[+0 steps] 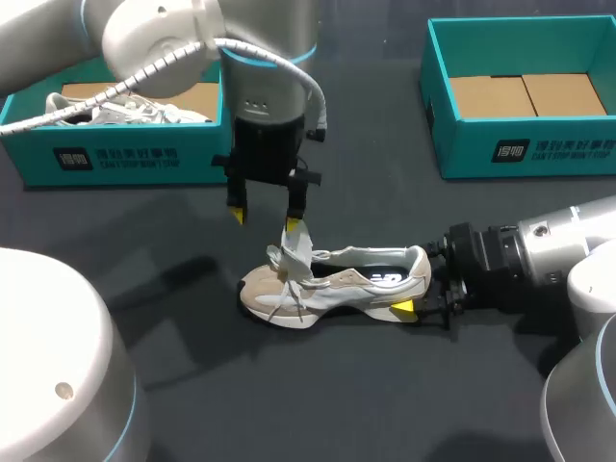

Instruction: Take the shoe out of the shoebox, open the shoe tongue, remove and reinsert the insole, then place the shoe into the shoebox

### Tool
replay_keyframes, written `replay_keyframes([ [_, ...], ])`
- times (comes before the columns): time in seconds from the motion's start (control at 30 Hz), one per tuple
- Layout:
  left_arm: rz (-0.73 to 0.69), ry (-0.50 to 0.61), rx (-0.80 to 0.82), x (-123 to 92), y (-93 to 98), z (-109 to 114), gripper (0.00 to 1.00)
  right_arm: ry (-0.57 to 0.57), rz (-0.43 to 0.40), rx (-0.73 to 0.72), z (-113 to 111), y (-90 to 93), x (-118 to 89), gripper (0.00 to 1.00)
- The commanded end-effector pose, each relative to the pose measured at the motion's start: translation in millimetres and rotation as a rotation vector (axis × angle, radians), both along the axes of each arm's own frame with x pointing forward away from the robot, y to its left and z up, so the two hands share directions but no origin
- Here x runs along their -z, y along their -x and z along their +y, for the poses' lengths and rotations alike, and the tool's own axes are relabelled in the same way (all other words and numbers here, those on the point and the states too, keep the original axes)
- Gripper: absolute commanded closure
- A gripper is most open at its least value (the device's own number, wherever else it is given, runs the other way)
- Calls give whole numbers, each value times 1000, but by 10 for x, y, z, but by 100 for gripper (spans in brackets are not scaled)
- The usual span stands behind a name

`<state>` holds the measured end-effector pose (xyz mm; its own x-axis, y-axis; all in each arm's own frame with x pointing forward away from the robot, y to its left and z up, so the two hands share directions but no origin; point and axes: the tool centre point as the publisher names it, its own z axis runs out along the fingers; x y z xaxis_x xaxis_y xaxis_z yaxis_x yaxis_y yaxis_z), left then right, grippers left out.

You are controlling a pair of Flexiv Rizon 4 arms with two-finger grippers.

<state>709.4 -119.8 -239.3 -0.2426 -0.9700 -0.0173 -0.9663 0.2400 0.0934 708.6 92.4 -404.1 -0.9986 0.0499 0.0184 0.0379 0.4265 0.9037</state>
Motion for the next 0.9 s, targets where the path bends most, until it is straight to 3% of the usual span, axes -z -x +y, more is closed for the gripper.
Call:
replay_keyframes([
  [0.03, -16, 114, 89, -330, 58, -34, 30, 2, 0, 1, -1, 3, 24, 100],
  [0.17, 32, 170, 286, -480, 142, -261, 33, 2, 0, 1, -1, 3, 24, 100],
  [0.23, 57, 188, 383, -528, 181, -377, 42, 2, 0, 1, -1, 3, 24, 100],
  [0.27, 71, 192, 450, -551, 203, -432, 51, 2, 0, 1, -1, 3, 24, 100],
  [0.33, 93, 202, 612, -607, 263, -533, 56, 2, 0, 1, -1, 3, 24, 100],
  [0.37, 95, 206, 661, -624, 282, -560, 62, 2, 0, 1, -1, 3, 24, 100],
  [0.4, 104, 212, 744, -659, 322, -618, 85, 2, 0, 1, -1, 3, 24, 100],
  [0.43, 109, 211, 799, -674, 341, -643, 100, 2, 0, 1, -1, 3, 24, 100],
  [0.5, 116, 184, 999, -703, 395, -723, 100, 2, 0, 1, -1, 3, 24, 100],
  [0.53, 114, 178, 1023, -705, 403, -756, 100, 2, 0, 1, -1, 3, 24, 100],
  [0.9, 117, 183, 994, -701, 407, -823, 100, 2, 0, 1, -1, 3, 24, 100],
])
